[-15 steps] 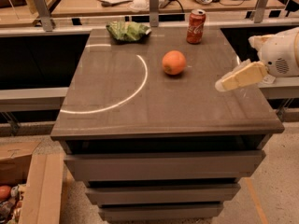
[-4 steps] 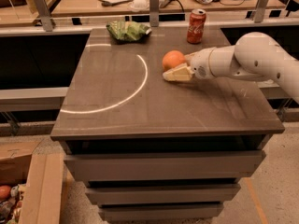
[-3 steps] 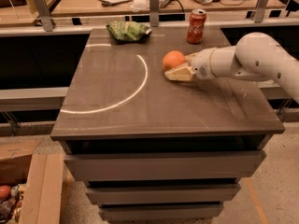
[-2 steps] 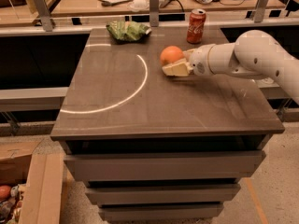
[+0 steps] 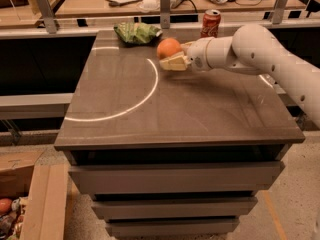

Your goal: Move orange near green jalapeno chip bag

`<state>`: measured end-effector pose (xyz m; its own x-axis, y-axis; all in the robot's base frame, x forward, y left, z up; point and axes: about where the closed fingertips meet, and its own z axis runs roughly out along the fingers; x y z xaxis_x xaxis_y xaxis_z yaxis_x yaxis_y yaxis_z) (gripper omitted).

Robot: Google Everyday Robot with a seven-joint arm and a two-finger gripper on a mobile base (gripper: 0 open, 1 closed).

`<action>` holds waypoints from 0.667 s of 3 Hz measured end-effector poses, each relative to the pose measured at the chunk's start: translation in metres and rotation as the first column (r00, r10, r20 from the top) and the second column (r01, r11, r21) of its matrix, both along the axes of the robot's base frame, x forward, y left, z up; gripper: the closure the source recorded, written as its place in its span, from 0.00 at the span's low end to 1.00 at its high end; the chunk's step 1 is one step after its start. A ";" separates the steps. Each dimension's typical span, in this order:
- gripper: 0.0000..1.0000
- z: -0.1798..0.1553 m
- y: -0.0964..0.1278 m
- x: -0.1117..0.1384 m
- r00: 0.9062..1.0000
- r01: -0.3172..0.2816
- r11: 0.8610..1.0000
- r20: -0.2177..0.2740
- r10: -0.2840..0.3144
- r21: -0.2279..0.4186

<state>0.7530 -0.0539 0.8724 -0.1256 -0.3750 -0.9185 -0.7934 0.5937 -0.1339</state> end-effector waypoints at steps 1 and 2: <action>1.00 -0.006 0.019 0.026 1.000 0.010 1.000 0.017 -0.009 -0.003; 1.00 -0.003 0.038 0.051 0.999 0.022 1.000 0.043 -0.023 0.010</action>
Offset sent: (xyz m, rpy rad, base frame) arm 0.0834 0.0564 0.0057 0.0265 -0.0845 -0.0483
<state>0.8043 -0.0156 0.8696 -0.0938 -0.3637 -0.9268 -0.7733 0.6129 -0.1623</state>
